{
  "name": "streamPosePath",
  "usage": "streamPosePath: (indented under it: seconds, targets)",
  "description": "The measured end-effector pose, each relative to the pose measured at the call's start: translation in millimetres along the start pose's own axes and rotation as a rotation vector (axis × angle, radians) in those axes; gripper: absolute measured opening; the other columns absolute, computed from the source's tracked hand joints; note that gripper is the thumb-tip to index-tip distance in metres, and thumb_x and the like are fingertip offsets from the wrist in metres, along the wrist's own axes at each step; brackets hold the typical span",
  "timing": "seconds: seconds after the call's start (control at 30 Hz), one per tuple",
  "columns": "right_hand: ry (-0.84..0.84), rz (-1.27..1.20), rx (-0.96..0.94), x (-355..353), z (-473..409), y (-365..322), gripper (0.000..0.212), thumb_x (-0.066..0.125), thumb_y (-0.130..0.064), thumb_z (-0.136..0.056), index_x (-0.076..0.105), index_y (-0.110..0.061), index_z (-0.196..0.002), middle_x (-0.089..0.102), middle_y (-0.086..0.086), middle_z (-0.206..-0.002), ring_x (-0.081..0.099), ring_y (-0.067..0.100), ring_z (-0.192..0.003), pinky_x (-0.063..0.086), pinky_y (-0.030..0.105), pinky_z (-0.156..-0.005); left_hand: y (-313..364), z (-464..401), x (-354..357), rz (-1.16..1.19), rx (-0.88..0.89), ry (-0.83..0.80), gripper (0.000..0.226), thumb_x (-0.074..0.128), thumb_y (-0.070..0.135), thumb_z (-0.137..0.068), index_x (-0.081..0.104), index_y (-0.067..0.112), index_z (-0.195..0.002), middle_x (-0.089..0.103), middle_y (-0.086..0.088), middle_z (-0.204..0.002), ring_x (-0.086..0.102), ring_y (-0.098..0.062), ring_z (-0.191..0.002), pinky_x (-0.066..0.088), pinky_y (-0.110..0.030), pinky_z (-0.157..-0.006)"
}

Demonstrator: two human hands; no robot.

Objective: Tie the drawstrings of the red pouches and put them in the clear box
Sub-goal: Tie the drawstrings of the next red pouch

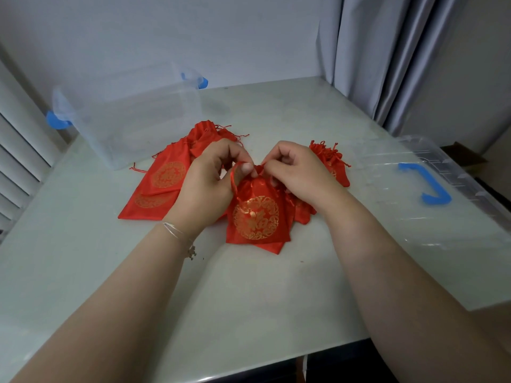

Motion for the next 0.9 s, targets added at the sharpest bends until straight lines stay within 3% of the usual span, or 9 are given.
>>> streamPosePath:
  seconds: [0.1, 0.17, 0.23, 0.33, 0.47, 0.63, 0.7, 0.8, 0.9]
  targets:
    - [-0.021, -0.174, 0.032, 5.5, -0.1, -0.6, 0.010, 0.055, -0.008, -0.085, 0.061, -0.013, -0.079, 0.061, -0.008, -0.062, 0.052, 0.003, -0.054, 0.037, 0.011, -0.048, -15.1, -1.5, 3.2, 0.131, -0.165, -0.006, 0.013, 0.057, 0.010, -0.093, 0.054, 0.023, -0.093, 0.062, 0.007, -0.066, 0.058, -0.005, -0.067, 0.046, -0.022, -0.067]
    - [-0.028, -0.113, -0.041, 10.6, 0.1, -7.3, 0.014, 0.057, -0.007, -0.086, 0.060, -0.018, -0.079, 0.062, -0.005, -0.070, 0.053, 0.006, -0.060, 0.042, 0.017, -0.055, -34.7, 2.0, 3.9, 0.265, -0.374, 0.052, 0.011, 0.058, 0.008, -0.093, 0.051, 0.015, -0.098, 0.062, 0.007, -0.059, 0.056, -0.004, -0.060, 0.045, -0.015, -0.061]
    - [-0.032, 0.048, -0.145, 17.7, 2.6, -14.5, 0.010, 0.059, -0.010, -0.088, 0.061, -0.019, -0.085, 0.064, -0.001, -0.079, 0.056, 0.015, -0.066, 0.046, 0.028, -0.065, -53.0, 9.8, 4.6, 0.316, -0.561, 0.081, 0.008, 0.061, 0.010, -0.090, 0.053, 0.009, -0.091, 0.060, 0.007, -0.051, 0.050, -0.003, -0.048, 0.040, -0.013, -0.049]
    - [-0.031, 0.173, -0.242, 24.7, 7.4, -22.7, 0.005, 0.059, -0.015, -0.090, 0.061, -0.019, -0.093, 0.066, 0.000, -0.090, 0.059, 0.016, -0.077, 0.047, 0.028, -0.074, -68.7, 18.3, 7.0, 0.321, -0.694, -0.014, 0.023, 0.067, 0.024, -0.085, 0.060, 0.010, -0.069, 0.057, 0.003, -0.051, 0.047, -0.009, -0.047, 0.038, -0.020, -0.048]
    - [0.006, 0.213, -0.308, 22.5, 8.6, -28.7, 0.005, 0.061, -0.017, -0.089, 0.063, -0.018, -0.092, 0.064, -0.003, -0.089, 0.059, 0.012, -0.079, 0.049, 0.029, -0.074, -72.5, 22.5, 9.1, 0.355, -0.744, -0.101, 0.028, 0.061, 0.029, -0.088, 0.063, 0.010, -0.067, 0.055, -0.004, -0.059, 0.045, -0.013, -0.054, 0.036, -0.026, -0.054]
    - [0.028, 0.236, -0.439, 21.4, 13.4, -42.1, 0.007, 0.062, -0.013, -0.085, 0.066, -0.018, -0.088, 0.055, -0.007, -0.089, 0.053, 0.009, -0.074, 0.046, 0.027, -0.070, -60.7, 18.6, 12.5, 0.284, -0.670, -0.216, 0.014, 0.057, 0.013, -0.091, 0.068, 0.008, -0.084, 0.065, 0.005, -0.061, 0.054, 0.000, -0.049, 0.041, -0.011, -0.047]
    - [0.029, 0.249, -0.464, 22.3, 14.9, -45.1, 0.007, 0.062, -0.011, -0.085, 0.067, -0.017, -0.087, 0.051, -0.010, -0.090, 0.052, 0.006, -0.073, 0.045, 0.025, -0.069, -58.2, 18.1, 12.8, 0.267, -0.656, -0.251, 0.007, 0.064, 0.006, -0.085, 0.069, 0.008, -0.090, 0.070, -0.002, -0.072, 0.063, -0.003, -0.059, 0.049, -0.012, -0.056]
    - [0.010, 0.243, -0.479, 26.4, 16.4, -46.4, 0.010, 0.061, -0.008, -0.086, 0.068, -0.013, -0.090, 0.053, -0.009, -0.093, 0.051, -0.004, -0.078, 0.040, 0.016, -0.074, -54.6, 15.8, 10.4, 0.219, -0.623, -0.250, 0.016, 0.074, 0.010, -0.074, 0.071, 0.006, -0.090, 0.070, -0.016, -0.085, 0.065, -0.016, -0.078, 0.054, -0.024, -0.080]
    - [-0.062, 0.087, -0.333, 27.8, 10.9, -33.2, 0.018, 0.050, -0.009, -0.095, 0.064, -0.017, -0.103, 0.058, -0.016, -0.089, 0.053, -0.009, -0.072, 0.038, 0.009, -0.070, -52.1, 14.5, 7.3, 0.217, -0.607, -0.194, 0.029, 0.077, 0.026, -0.062, 0.073, 0.008, -0.085, 0.066, -0.017, -0.084, 0.059, -0.019, -0.078, 0.048, -0.030, -0.080]
Point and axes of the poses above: each hand's wrist, its own z-axis away from the middle knuckle, its own x-axis out of the palm, y = z × x, the point moved 10 cm from there along -z, towards the middle knuckle
